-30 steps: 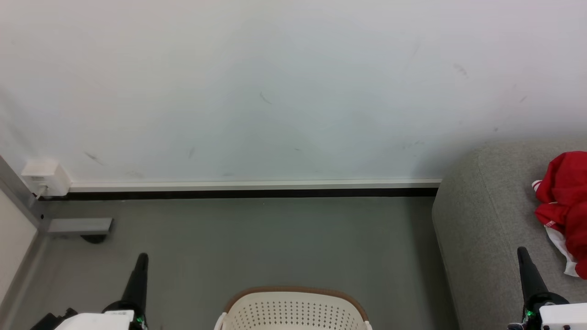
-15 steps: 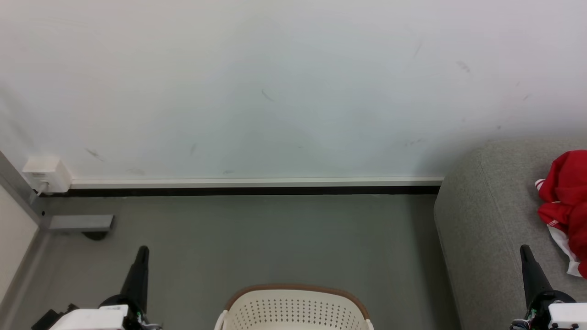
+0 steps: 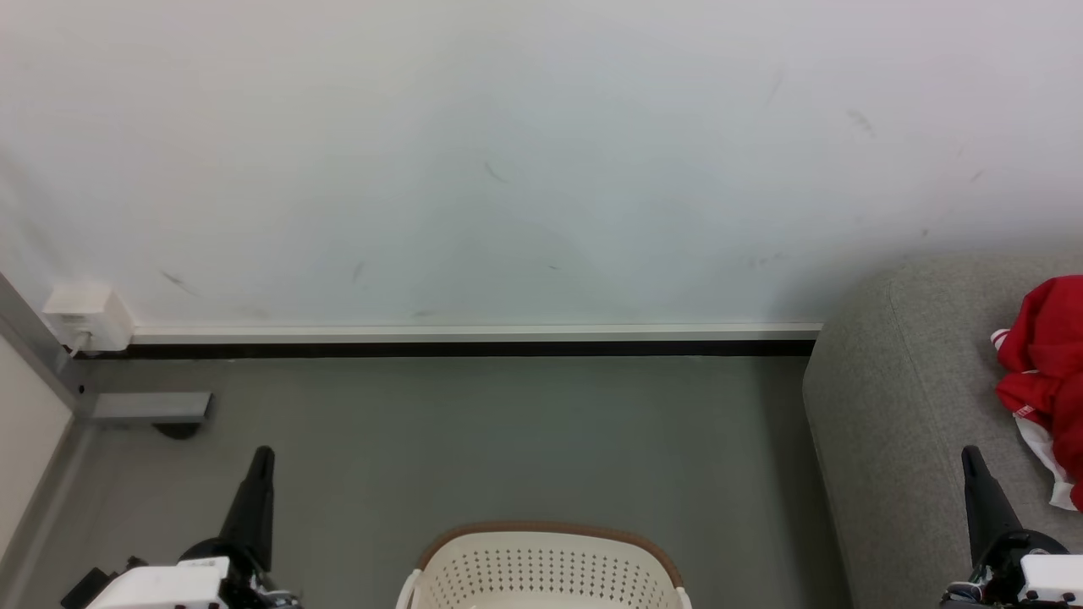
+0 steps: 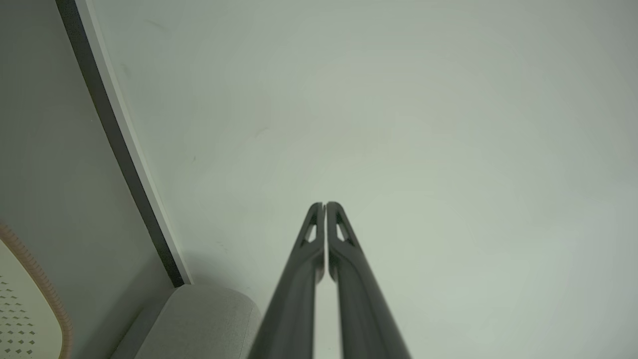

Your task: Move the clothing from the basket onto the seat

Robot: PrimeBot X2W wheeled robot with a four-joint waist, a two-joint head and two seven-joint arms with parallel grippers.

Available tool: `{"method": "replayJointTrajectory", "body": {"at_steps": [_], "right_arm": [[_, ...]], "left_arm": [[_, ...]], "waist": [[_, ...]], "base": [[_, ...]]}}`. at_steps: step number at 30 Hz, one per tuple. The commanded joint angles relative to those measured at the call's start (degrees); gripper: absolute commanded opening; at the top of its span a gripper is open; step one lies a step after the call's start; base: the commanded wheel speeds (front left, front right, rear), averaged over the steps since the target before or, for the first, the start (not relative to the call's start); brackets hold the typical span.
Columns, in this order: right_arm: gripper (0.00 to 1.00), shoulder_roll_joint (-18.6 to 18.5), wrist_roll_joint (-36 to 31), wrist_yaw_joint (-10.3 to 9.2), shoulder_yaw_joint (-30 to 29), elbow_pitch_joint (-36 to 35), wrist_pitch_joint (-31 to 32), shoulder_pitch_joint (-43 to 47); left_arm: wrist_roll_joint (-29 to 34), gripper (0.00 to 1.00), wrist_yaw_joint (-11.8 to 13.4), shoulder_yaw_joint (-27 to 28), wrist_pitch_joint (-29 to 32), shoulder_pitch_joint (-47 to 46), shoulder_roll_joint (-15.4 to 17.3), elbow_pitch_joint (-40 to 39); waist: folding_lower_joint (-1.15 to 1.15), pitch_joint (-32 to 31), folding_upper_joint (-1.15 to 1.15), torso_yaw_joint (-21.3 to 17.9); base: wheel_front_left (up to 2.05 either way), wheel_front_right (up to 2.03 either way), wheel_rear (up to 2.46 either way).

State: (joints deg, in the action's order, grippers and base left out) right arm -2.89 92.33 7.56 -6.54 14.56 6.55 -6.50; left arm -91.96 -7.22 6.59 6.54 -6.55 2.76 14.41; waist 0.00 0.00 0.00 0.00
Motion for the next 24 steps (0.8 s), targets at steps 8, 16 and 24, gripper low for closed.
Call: {"method": "replayJointTrajectory", "body": {"at_steps": [8,16,24], "right_arm": [[0.00,0.0,0.1,-0.14,-0.3,-0.3,0.2,-0.4],[0.00,0.0,0.1,-0.14,-0.3,-0.3,0.2,-0.4],[0.00,0.0,0.1,-0.14,-0.3,-0.3,0.2,-0.4]], "left_arm": [[-0.7,0.00,-0.4,0.1,0.3,-0.4,0.2,-0.1],[-0.7,0.00,-0.4,0.1,0.3,-0.4,0.2,-0.1],[-0.7,0.00,-0.4,0.2,0.3,-0.4,0.2,-0.1]], "waist": [[0.00,0.0,0.00,0.0],[0.00,0.0,0.00,0.0],[0.00,0.0,0.00,0.0]], "base": [[0.00,0.00,0.00],[0.00,0.00,0.00],[0.00,0.00,0.00]]}}
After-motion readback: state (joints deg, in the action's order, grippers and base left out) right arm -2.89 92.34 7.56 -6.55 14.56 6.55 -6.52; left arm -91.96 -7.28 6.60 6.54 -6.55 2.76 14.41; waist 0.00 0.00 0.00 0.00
